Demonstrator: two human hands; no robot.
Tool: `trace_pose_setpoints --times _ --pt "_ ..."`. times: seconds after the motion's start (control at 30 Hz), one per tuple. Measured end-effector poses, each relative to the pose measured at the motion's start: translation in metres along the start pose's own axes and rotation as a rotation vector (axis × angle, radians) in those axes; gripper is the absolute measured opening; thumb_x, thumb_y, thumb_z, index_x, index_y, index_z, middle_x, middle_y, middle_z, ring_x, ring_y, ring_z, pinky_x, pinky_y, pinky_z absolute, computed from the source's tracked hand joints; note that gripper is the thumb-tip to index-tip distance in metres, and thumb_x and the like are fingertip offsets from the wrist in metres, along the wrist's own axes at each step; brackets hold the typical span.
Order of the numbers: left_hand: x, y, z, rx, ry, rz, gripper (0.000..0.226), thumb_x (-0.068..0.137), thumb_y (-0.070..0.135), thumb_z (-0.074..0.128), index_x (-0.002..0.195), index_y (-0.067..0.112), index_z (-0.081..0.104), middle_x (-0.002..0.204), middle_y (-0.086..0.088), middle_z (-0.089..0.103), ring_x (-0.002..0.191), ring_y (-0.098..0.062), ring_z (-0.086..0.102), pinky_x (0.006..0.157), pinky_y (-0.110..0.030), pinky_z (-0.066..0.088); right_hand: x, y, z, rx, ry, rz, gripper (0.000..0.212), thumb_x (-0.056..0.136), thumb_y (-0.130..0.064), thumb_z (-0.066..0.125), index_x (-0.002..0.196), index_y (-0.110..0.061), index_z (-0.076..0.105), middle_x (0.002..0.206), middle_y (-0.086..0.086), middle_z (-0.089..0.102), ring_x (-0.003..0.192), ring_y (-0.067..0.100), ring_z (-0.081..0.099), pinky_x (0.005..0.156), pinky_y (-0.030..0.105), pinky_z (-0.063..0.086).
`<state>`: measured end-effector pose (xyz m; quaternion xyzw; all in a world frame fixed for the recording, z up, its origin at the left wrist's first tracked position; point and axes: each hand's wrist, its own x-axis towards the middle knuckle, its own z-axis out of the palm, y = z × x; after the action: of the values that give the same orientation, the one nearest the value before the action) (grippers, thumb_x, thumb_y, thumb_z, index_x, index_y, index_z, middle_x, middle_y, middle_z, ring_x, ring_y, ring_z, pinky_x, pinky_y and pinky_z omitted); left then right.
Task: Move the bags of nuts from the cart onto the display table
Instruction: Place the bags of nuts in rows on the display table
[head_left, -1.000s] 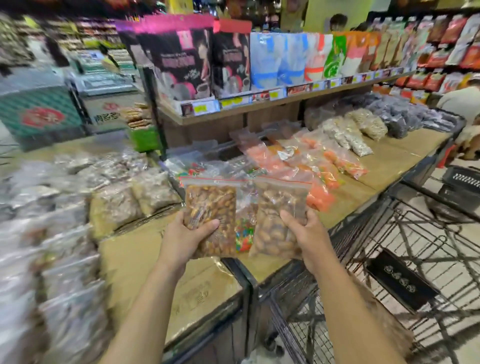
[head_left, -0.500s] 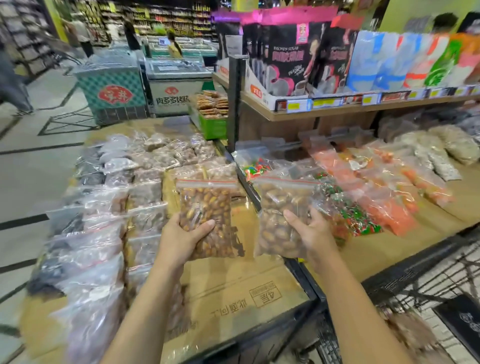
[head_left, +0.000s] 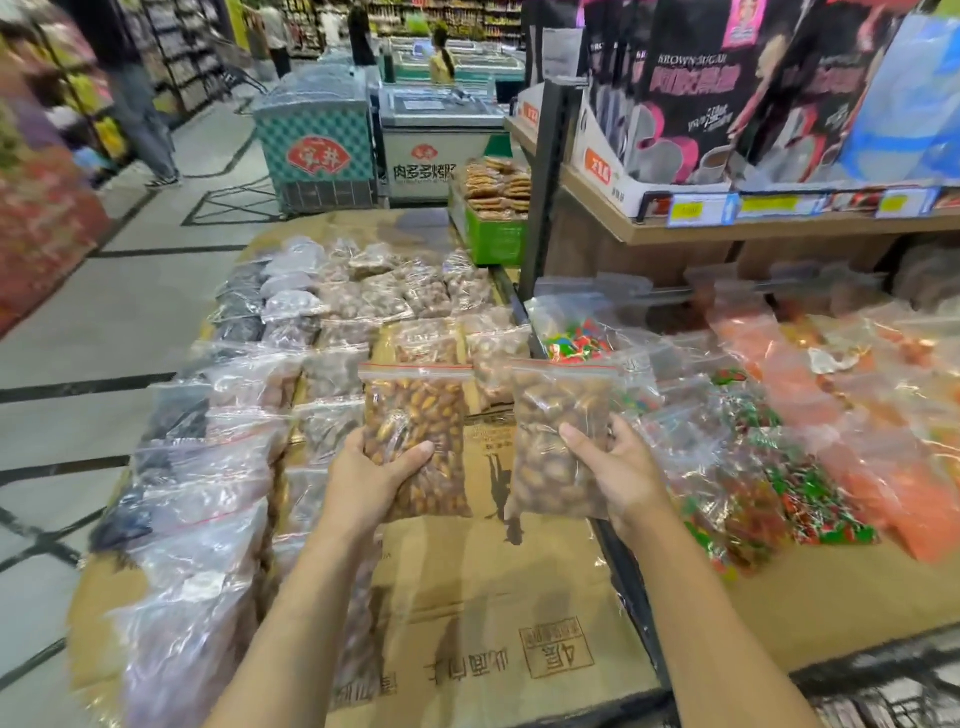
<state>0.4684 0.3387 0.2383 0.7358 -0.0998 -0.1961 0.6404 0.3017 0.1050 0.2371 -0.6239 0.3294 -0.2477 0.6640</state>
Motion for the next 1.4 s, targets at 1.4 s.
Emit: trace_pose_setpoints --times 1.4 --pt "0.153 -0.092 0.068 0.081 0.033 -0.246 0.057 0.081 0.029 0.092 0.128 0.023 0.061 0.117 0.002 0.079 0.105 -0.015 0.077 0.093 -0.042 0.063 0.177 0.072 0.044 -0.259 -0.1 0.224 0.031 0.095 -0.031 0.082 0.119 -0.037 0.063 0.122 -0.009 0.075 0.117 0.012 0.069 0.102 0.04 0.054"
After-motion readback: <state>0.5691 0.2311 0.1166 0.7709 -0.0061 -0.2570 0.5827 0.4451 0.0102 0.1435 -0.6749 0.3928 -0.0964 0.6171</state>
